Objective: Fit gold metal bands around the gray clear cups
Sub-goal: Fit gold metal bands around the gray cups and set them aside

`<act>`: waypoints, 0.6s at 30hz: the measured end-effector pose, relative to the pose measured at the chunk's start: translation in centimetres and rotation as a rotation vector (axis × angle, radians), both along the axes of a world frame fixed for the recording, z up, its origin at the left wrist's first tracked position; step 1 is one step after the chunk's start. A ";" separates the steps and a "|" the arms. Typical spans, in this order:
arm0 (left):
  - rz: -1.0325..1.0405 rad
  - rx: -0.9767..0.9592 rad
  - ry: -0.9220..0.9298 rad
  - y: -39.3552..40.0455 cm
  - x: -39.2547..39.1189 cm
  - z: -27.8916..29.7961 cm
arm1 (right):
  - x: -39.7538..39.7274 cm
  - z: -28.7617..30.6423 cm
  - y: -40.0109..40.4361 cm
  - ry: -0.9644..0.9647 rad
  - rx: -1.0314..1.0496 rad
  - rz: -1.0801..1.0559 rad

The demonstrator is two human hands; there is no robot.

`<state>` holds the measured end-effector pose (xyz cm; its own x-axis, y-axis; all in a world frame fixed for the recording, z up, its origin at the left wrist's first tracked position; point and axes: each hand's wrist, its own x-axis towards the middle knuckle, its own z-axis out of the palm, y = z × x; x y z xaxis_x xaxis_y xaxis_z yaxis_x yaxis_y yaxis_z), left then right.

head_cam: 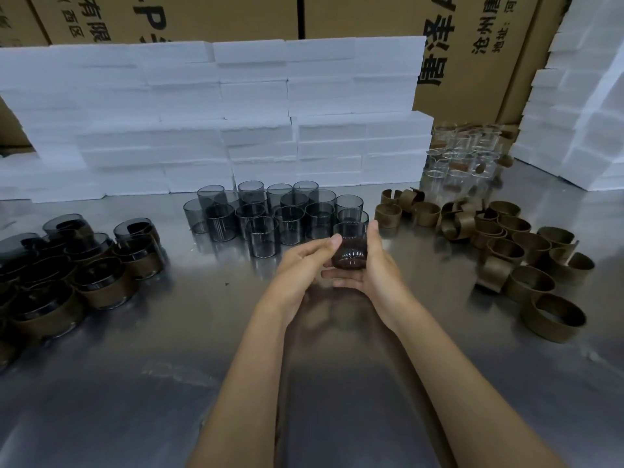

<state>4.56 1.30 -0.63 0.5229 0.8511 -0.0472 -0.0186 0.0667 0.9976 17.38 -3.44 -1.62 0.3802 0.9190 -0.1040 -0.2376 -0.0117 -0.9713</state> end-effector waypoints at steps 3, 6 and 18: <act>0.108 0.027 -0.024 0.0 0.4 0.0 | 0.2 0.1 0.0 0.037 0.028 -0.063; 0.187 0.047 -0.077 0.3 0.4 -0.2 | 0.1 0.1 -0.1 0.042 0.071 -0.130; 0.263 0.101 -0.038 -0.5 1.2 0.0 | -0.3 0.1 -0.8 -0.227 0.147 -0.230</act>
<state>5.75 0.78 -0.66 0.2833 0.9572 0.0598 -0.0594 -0.0447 0.9972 17.10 -4.29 -1.47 0.5769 0.8057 0.1342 0.0042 0.1614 -0.9869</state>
